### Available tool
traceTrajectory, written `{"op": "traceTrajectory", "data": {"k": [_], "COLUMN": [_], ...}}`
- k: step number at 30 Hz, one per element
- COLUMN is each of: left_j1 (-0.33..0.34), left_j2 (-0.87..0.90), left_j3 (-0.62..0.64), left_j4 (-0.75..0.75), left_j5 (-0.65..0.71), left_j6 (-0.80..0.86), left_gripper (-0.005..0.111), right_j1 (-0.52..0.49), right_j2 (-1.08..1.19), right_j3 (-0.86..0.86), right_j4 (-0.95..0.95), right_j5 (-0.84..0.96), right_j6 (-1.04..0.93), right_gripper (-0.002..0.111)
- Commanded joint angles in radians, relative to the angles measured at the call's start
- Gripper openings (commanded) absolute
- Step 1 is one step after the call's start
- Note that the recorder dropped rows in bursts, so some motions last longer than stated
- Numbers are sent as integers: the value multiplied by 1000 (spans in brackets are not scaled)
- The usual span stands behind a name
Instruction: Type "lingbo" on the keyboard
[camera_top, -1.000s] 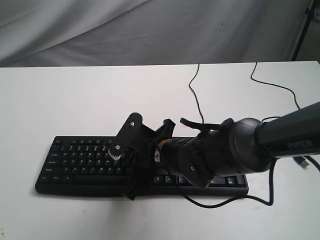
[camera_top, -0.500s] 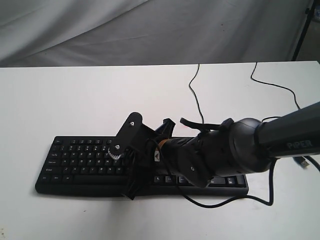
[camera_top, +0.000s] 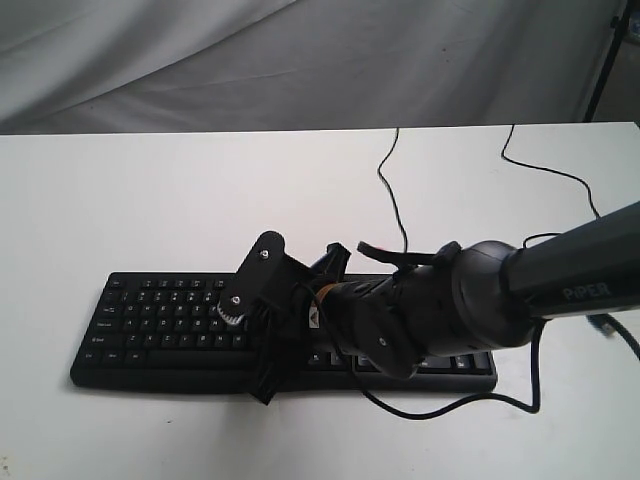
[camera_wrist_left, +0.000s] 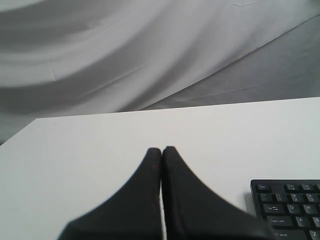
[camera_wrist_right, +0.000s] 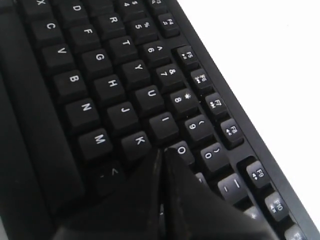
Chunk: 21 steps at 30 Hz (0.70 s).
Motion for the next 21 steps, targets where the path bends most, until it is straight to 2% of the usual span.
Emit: {"op": "traceTrajectory", "data": {"k": [1,14,17,21], "left_j1": [-4,-4,-4,-4], "left_j2": [3,3,3,3], "left_j3": [5,5,5,5], "left_j4": [-1,-1,-1,-1], "left_j5": [-4,-4,-4,-4], "left_j6": [-3,-3,-3,-3], "left_gripper": [1,1,1,1], "right_j1": [-4,-4,-4,-4], "right_j2": [14,-70,-55,-2], "right_j3": [1,-1,-90,-164], "right_j4": [-12,-15,-26,-41], "right_j5": [-11,24,119,139], "right_j6": [-7,-7,-7,-7], "right_gripper": [0,0,0,0]}}
